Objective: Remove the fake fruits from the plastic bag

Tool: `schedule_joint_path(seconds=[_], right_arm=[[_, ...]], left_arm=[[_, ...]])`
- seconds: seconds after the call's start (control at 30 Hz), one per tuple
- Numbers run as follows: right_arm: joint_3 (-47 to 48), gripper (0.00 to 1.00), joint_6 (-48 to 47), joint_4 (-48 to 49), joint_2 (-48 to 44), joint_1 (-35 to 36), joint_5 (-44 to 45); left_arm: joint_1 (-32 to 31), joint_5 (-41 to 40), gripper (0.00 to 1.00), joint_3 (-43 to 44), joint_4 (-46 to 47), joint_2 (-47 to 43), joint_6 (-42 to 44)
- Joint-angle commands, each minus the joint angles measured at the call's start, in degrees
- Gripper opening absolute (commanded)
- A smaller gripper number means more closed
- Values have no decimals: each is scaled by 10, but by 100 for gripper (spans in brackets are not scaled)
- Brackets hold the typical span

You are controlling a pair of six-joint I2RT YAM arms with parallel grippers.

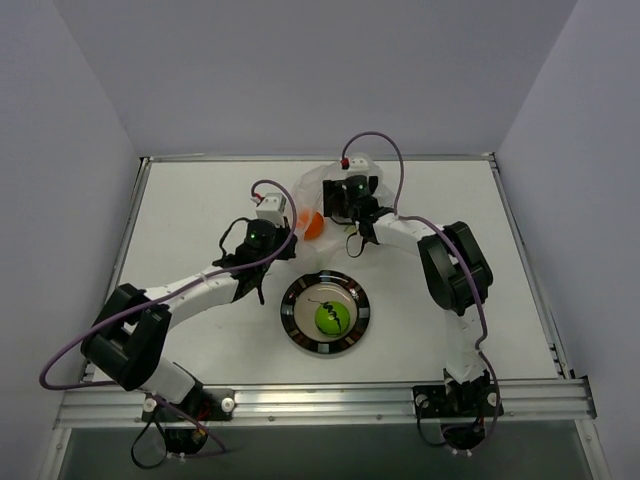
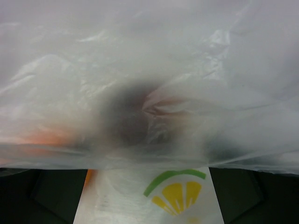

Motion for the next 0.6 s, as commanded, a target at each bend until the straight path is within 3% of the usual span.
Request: schedule_joint_path(seconds=[0.0,0.13,0.4,0.57], right_arm=[[7,100,23,69,-17,-1,-32],[56,100,33,72,27,-10,-53],[172,100,54,42,120,-17,-12],[189,100,53,19,153,-13,4]], left_arm=[[-3,11,2,19,22,6,-13],[-4,15,2,20,25,9,-16],[-6,19,2,24,27,23,-18],[-7,16,2,25,27,29,-16]])
